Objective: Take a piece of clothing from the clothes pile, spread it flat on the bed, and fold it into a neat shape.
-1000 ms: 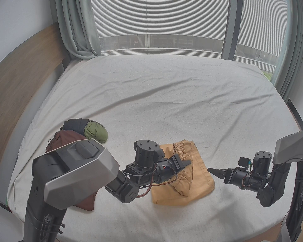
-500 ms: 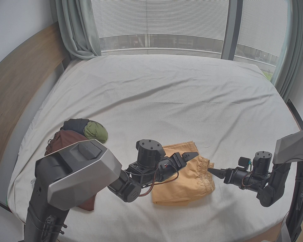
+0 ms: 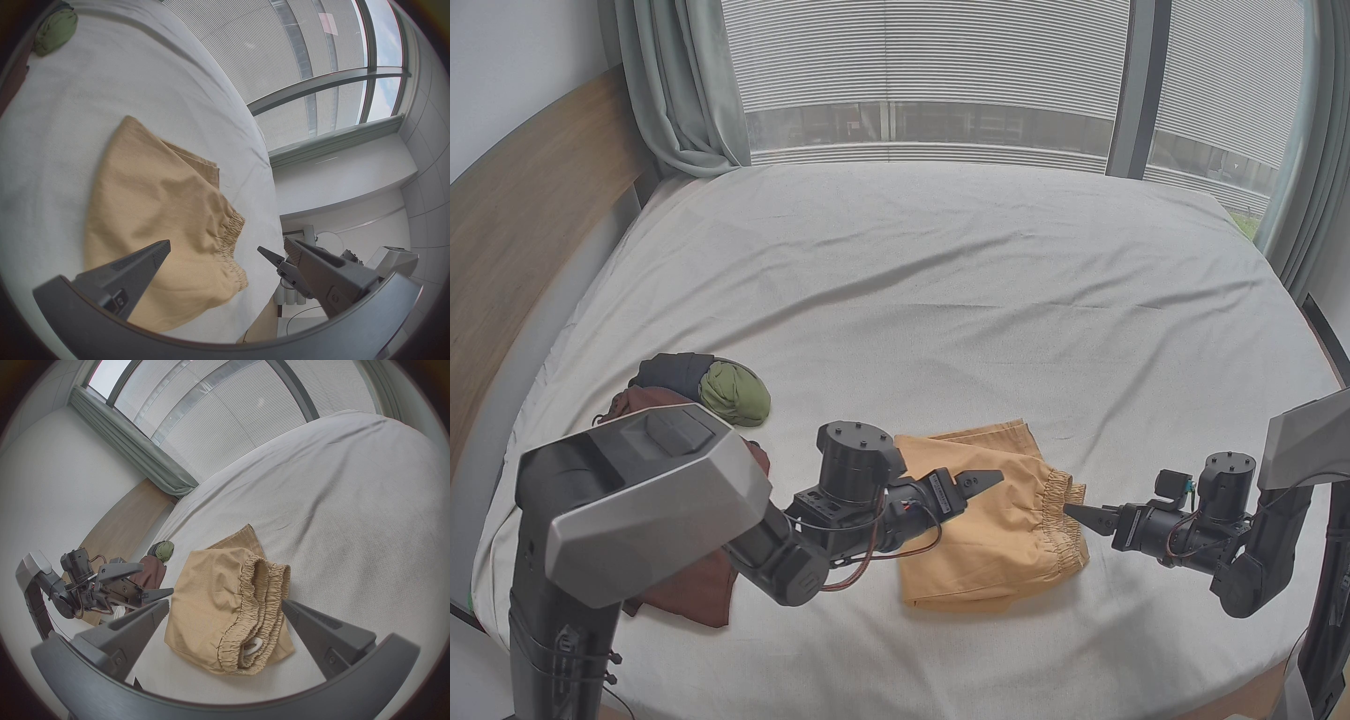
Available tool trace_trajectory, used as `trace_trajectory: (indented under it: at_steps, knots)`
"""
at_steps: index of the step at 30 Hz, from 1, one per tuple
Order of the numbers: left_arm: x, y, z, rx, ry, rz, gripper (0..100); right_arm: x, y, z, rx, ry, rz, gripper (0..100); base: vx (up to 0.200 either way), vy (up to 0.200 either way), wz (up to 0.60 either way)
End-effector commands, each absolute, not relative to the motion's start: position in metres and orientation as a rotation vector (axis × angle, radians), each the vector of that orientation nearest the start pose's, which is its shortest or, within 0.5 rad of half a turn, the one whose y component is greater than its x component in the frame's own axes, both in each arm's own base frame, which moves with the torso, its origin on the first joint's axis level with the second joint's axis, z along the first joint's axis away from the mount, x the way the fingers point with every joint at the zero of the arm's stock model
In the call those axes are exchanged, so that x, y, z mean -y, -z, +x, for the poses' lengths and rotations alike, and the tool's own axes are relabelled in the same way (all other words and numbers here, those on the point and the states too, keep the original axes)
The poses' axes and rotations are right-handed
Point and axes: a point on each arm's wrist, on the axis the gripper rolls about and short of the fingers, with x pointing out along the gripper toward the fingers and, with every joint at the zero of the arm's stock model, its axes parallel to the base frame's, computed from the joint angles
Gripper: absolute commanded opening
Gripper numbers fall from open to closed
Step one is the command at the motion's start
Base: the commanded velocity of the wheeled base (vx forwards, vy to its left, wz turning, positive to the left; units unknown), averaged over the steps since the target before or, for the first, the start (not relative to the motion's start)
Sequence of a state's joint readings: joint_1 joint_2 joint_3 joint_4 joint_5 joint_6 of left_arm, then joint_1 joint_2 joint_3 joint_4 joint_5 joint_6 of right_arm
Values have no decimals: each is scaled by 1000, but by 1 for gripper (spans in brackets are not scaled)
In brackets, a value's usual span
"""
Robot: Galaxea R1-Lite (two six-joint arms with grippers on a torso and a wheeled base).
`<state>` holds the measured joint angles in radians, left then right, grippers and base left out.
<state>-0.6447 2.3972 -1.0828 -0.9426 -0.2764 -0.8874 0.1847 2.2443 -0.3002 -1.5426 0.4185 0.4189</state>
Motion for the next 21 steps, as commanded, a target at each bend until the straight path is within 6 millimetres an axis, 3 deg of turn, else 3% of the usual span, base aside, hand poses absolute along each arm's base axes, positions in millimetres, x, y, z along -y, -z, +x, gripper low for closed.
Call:
trace_trajectory:
  at_steps: [1, 6, 10, 21]
  knots:
    - [242, -37, 337, -723, 656, -739, 100, -63, -3, 279, -533, -504, 448, 100, 0, 0, 0]
    - [227, -42, 331, -721, 632, -733, 100, -64, -2, 278, -539, -508, 446, 100, 0, 0, 0]
    - [196, -46, 325, -687, 613, -662, 100, -65, -2, 277, -542, -510, 444, 100, 0, 0, 0]
    - [134, -51, 307, -567, 559, -688, 100, -71, -1, 276, -552, -528, 440, 100, 0, 0, 0]
